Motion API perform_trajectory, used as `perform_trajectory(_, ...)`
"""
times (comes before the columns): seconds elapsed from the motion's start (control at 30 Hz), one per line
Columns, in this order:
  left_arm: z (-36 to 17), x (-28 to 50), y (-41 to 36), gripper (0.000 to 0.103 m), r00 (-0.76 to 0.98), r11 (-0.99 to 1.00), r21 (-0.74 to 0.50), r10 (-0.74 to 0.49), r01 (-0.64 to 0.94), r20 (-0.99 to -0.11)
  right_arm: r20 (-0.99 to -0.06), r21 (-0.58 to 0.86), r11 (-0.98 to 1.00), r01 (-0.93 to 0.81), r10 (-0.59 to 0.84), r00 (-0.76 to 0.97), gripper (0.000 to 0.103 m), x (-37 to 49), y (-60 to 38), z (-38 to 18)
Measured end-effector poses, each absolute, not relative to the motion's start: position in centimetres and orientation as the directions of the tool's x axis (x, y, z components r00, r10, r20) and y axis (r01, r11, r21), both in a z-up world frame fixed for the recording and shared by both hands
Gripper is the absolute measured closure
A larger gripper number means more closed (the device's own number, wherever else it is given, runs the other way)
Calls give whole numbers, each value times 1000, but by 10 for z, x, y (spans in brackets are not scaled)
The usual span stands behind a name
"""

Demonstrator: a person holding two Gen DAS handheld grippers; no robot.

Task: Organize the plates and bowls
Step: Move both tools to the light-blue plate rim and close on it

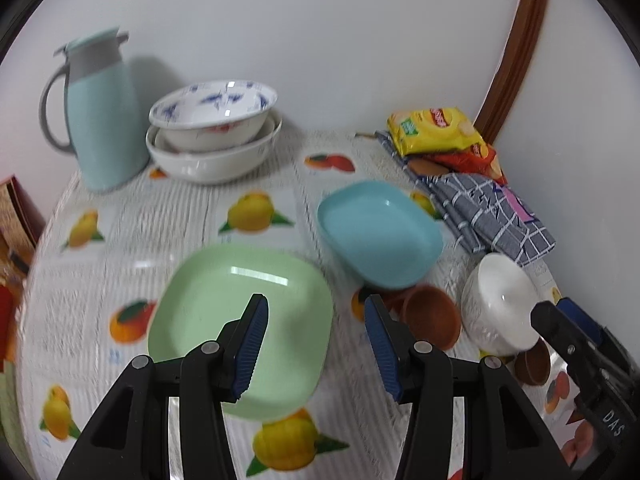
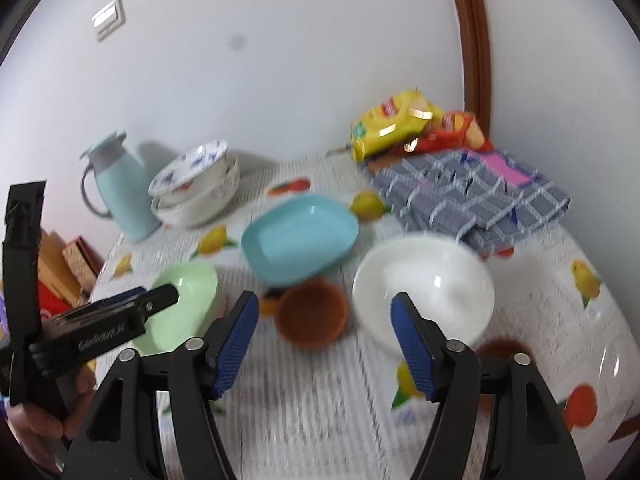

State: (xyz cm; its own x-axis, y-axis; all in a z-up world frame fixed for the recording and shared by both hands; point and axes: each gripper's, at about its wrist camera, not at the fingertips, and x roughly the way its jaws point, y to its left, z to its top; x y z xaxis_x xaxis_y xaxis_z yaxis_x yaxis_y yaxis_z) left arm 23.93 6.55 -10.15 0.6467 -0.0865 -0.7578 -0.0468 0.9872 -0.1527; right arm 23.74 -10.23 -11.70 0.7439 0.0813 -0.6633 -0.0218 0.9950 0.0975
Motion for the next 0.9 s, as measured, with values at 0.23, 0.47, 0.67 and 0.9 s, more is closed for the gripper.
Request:
perform_trajectory(0.23, -89, 273, 61, 55, 665, 986, -162, -90, -46, -741, -686, 105, 988, -110, 152, 711, 27, 275, -96, -98)
perform_trajectory(0.47, -100, 304, 49, 55, 642, 995, -97, -58, -26, -765, -739, 156, 985, -77, 169, 652, 27, 329, -103, -106)
perform_trajectory(0.67, -125, 337, 41, 55, 572, 997, -69, -40, -29, -820, -774, 152, 988, -19, 130, 620, 27, 374, -111, -131)
perform_trajectory(0.9, -147, 374, 43, 55, 520, 997, -64, -30, -46, -854, -825, 86, 996, 17, 61, 562, 27, 408, -119, -162)
